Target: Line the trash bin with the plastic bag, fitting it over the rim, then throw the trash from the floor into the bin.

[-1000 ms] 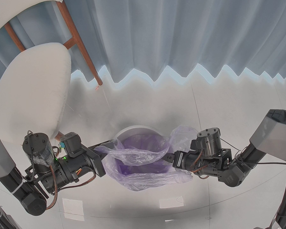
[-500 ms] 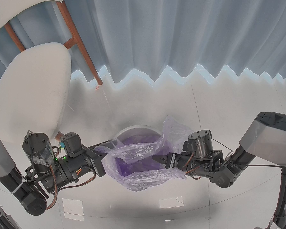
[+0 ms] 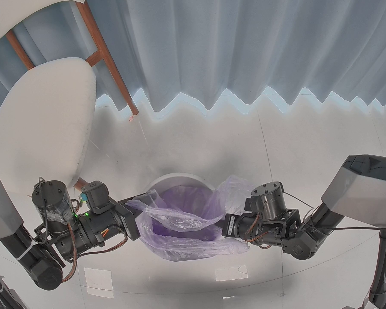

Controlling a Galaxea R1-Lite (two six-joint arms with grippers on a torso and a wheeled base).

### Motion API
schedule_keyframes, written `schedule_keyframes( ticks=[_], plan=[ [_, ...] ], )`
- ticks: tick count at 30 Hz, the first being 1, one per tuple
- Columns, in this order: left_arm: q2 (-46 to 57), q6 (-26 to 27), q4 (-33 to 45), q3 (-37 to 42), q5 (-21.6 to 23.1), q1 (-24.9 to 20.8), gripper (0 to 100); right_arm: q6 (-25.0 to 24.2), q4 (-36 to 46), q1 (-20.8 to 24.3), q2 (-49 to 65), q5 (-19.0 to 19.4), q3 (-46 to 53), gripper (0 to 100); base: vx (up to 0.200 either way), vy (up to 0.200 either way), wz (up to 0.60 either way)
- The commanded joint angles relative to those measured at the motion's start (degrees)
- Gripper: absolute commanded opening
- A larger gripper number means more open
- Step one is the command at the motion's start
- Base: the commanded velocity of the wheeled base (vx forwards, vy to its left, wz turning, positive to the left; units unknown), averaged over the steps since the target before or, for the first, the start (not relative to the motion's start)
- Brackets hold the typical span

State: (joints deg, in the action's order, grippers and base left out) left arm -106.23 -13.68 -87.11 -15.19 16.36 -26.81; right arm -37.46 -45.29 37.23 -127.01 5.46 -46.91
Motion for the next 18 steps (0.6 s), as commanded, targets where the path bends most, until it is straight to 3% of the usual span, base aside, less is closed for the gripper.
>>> schedule_keyframes(
  ticks=[1, 5, 18],
  plan=[
    [-1.35, -0.03, -0.16, 0.16, 1.13, 0.09, 0, 0.02, -0.33, 0.30, 3.70, 0.08, 4.46, 0, 0.000, 0.000, 0.00],
    [-2.23, -0.38, -1.13, -1.07, 2.19, -0.61, 0, -0.33, -0.06, 0.39, 7.57, 0.08, 6.83, 0, 0.000, 0.000, 0.00],
    [-1.96, -0.65, -1.13, 3.24, 2.19, -1.41, 0, 0.02, -0.42, 1.18, 9.94, 0.16, 10.61, 0, -0.200, 0.000, 0.00]
  ],
)
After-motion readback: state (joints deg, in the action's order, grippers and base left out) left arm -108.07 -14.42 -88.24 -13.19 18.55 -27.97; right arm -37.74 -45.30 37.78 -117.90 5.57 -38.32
